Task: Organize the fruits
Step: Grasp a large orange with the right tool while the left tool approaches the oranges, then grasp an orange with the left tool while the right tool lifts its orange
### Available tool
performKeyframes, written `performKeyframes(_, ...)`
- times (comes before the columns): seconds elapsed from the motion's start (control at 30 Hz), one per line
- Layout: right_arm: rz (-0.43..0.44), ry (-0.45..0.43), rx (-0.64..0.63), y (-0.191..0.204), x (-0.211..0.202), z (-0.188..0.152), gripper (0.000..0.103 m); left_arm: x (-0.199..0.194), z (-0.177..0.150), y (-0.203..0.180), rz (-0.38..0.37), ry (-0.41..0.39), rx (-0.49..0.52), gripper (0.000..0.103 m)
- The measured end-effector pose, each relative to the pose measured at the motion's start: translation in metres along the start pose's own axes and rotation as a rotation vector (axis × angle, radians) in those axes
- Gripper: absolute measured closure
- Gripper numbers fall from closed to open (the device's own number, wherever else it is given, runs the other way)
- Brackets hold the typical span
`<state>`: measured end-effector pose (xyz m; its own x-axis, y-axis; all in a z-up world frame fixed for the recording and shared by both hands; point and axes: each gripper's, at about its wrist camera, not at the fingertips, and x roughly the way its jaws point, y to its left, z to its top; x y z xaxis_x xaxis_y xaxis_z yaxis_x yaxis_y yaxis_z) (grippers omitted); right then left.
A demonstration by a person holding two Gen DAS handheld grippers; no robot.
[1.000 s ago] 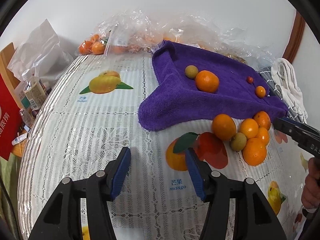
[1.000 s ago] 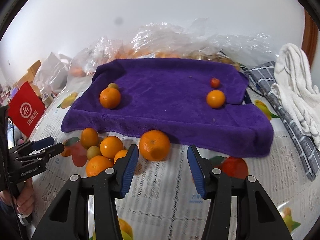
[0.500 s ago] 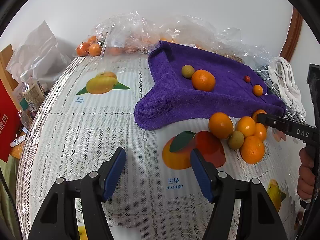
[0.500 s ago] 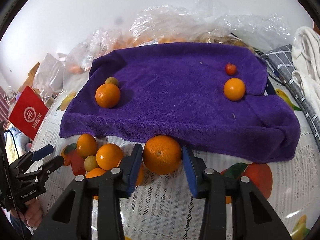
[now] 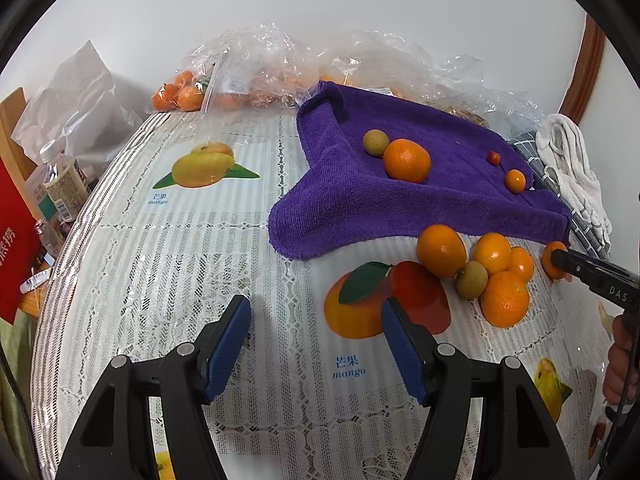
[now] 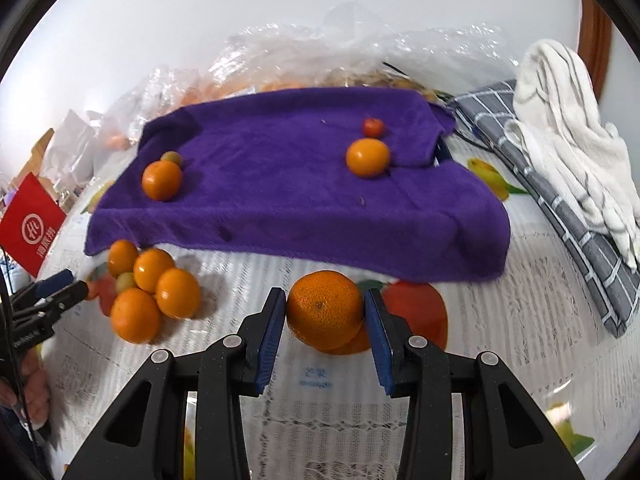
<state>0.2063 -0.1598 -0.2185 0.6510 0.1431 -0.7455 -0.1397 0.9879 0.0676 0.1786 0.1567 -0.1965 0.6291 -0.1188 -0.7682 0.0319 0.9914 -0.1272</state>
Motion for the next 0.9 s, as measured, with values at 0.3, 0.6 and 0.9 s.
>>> performKeyframes(0.3, -0.024, 0.037, -0.065, 0.006, 0.012, -0.008, 0.058, -0.001, -0.004, -0.01, 0.05, 0.025, 0.029, 0.03)
performKeyframes(0.6, 0.018, -0.004, -0.047, -0.002, -0.002, -0.005, 0.062, -0.009, 0.008, -0.035, -0.099, 0.016, -0.005, 0.035)
performKeyframes(0.9, -0.004, -0.034, -0.037, -0.029, -0.028, 0.0, 0.062, 0.015, 0.032, -0.059, -0.166, 0.039, -0.084, 0.052)
